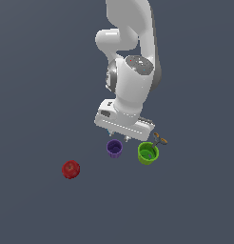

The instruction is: Pick up a designated object from a clutter of objects.

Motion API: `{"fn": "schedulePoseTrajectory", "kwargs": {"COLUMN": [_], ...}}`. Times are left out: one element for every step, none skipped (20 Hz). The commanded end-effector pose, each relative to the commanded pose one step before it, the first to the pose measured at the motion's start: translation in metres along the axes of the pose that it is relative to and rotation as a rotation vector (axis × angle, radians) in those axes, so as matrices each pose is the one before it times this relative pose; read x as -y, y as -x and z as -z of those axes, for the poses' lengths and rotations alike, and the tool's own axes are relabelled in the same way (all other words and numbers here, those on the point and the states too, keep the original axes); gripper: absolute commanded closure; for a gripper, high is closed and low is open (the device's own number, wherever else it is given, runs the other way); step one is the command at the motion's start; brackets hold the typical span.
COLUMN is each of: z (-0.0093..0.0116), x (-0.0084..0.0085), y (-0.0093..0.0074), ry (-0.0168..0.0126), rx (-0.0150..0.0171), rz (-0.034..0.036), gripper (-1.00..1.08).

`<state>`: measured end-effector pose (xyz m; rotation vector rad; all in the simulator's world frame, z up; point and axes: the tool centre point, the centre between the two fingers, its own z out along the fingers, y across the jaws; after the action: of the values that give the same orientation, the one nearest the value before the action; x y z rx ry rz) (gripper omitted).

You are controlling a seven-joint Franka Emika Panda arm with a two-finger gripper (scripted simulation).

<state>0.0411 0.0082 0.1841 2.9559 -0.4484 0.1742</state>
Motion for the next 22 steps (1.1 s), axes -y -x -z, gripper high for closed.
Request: {"fn": "schedulePoseTrajectory", "kwargs": {"z": [-0.01840, -0.00671, -0.00623, -0.00577, -0.00533, -0.00491, -0.00450, -0.00410, -0.00372, -0.00335, -0.00299, -0.00265, -0.00231, -0.00199, -0.00167, -0.00136, -0.00103, -0.00076, -0.00046, -0.00023, 0.00078, -0.00031], "x": [0.00702, 0.00260, 0.00245, 0.00230, 0.00215, 0.00199, 0.00184, 0.00169, 0.00154, 0.00139, 0.00124, 0.00111, 0.00096, 0.00083, 0.00070, 0.00057, 0.00042, 0.00033, 0.00020, 0.00015, -0.00025, 0.00001], "y": [0.00374, 0.00177, 0.00181, 0.00182, 0.00181, 0.00178, 0.00173, 0.00167, 0.00158, 0.00149, 0.00138, 0.00126, 0.00113, 0.00100, 0.00085, 0.00071, 0.00055, 0.00040, 0.00025, 0.00012, -0.00010, 0.00000], "ry": [0.02041, 0.00758, 0.00697, 0.00639, 0.00582, 0.00529, 0.00479, 0.00430, 0.00385, 0.00342, 0.00302, 0.00263, 0.00228, 0.00192, 0.00160, 0.00129, 0.00102, 0.00068, 0.00039, 0.00000, -0.00040, 0.00000], "rx": [-0.01448, -0.00580, -0.00573, -0.00561, -0.00544, -0.00525, -0.00501, -0.00474, -0.00444, -0.00413, -0.00379, -0.00342, -0.00307, -0.00266, -0.00228, -0.00187, -0.00151, -0.00102, -0.00059, 0.00000, 0.00163, 0.00000], "rz": [-0.02451, -0.00854, -0.00782, -0.00715, -0.00651, -0.00592, -0.00536, -0.00484, -0.00434, -0.00388, -0.00344, -0.00301, -0.00262, -0.00223, -0.00186, -0.00150, -0.00120, -0.00080, -0.00046, 0.00000, 0.00171, 0.00000], "gripper": [-0.20, -0.20, -0.20, -0.20, -0.20, -0.20, -0.20, -0.20, -0.20, -0.20, -0.20, -0.20, -0.20, -0.20, -0.20, -0.20, -0.20, -0.20, -0.20, -0.20, -0.20, -0.20]}}
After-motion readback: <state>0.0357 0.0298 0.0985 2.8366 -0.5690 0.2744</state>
